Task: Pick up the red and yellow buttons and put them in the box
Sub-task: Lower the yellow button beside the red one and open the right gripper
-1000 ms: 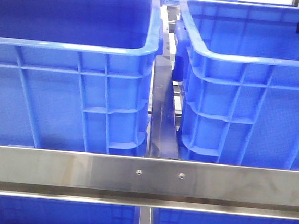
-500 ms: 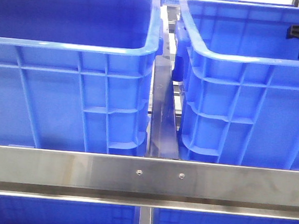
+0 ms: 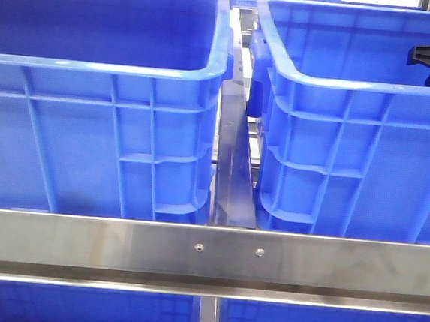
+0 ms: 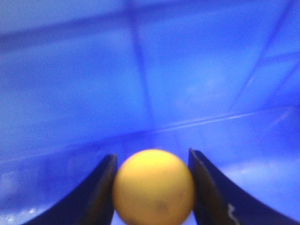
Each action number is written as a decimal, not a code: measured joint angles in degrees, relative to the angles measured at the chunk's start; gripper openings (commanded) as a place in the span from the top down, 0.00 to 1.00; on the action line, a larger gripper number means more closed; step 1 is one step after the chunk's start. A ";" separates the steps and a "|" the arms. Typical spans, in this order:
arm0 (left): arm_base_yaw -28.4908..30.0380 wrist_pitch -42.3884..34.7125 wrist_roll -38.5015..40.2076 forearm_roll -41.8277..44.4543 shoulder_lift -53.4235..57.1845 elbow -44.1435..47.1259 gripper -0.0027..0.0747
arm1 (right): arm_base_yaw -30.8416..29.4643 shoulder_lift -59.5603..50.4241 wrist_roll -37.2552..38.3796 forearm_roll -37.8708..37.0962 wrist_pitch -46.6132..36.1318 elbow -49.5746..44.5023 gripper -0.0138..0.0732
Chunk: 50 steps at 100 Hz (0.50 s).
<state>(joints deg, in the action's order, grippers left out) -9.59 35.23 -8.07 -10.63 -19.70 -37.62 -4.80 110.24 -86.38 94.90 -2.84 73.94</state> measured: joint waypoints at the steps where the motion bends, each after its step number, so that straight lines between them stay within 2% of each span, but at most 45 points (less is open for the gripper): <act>1: 0.00 0.00 0.00 0.00 0.00 0.00 0.99 | 0.00 0.00 0.00 0.00 0.16 0.00 0.34; 26: 0.00 0.00 0.00 0.00 0.00 0.00 0.99 | 0.00 -0.90 0.00 0.00 0.68 -0.19 0.33; 50: 0.00 0.00 0.00 0.00 0.00 0.00 0.99 | 0.00 -7.17 0.00 0.00 0.71 -2.02 0.33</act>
<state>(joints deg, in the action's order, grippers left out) -9.59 35.23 -8.07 -10.63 -19.70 -37.62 -4.80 103.07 -86.38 94.90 -2.13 71.92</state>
